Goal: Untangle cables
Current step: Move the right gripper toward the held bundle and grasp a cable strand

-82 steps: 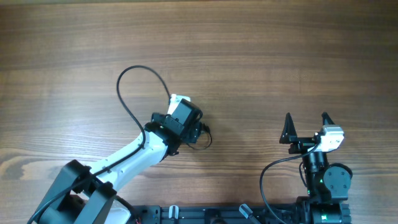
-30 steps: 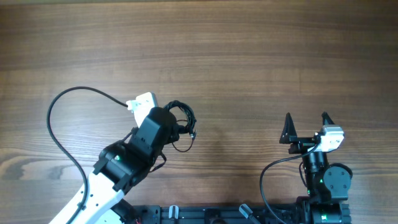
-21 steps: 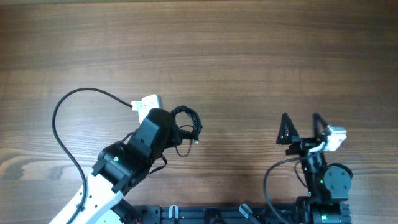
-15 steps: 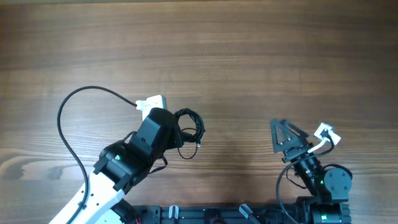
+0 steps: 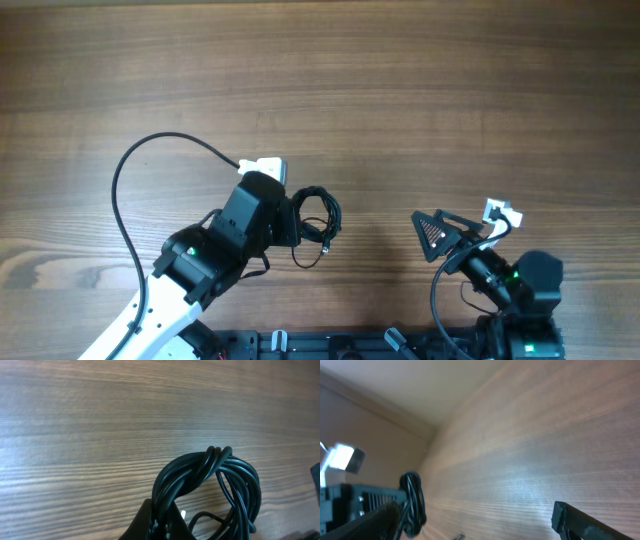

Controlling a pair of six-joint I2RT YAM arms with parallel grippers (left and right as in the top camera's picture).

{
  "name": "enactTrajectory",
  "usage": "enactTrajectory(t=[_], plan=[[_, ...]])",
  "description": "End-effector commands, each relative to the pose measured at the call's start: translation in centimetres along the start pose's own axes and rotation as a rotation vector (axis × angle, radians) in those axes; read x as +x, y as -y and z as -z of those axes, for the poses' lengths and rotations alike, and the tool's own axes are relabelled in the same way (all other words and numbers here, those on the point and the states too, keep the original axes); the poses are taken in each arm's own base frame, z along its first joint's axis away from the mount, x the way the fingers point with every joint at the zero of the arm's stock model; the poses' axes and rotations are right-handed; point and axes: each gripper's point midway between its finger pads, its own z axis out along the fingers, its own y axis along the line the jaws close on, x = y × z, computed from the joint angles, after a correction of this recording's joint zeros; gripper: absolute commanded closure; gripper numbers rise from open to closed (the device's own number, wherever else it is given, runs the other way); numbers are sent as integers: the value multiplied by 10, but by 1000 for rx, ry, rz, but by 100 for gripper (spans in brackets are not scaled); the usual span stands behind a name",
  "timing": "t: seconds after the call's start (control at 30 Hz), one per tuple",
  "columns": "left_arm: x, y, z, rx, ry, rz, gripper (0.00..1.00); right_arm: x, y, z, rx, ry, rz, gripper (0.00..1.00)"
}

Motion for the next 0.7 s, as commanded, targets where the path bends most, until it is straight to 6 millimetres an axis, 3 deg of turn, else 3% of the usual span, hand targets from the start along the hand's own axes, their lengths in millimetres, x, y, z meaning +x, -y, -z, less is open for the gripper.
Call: enactTrajectory(t=[0.0,0.17,0.4,0.67], plan=[[-11,13,4,59,29,-65,96,-14,-40,15,-15,-76,134,0],[-21,21,5,88,73,-48,96,5,-92,24,-253,-287,56,0],[-25,23,5,100,87,-7,96,22,-89,23,-272,-402,-144,7],[-38,32,8,142,134,93,96,15,-83,18,-220,-370,-209,13]])
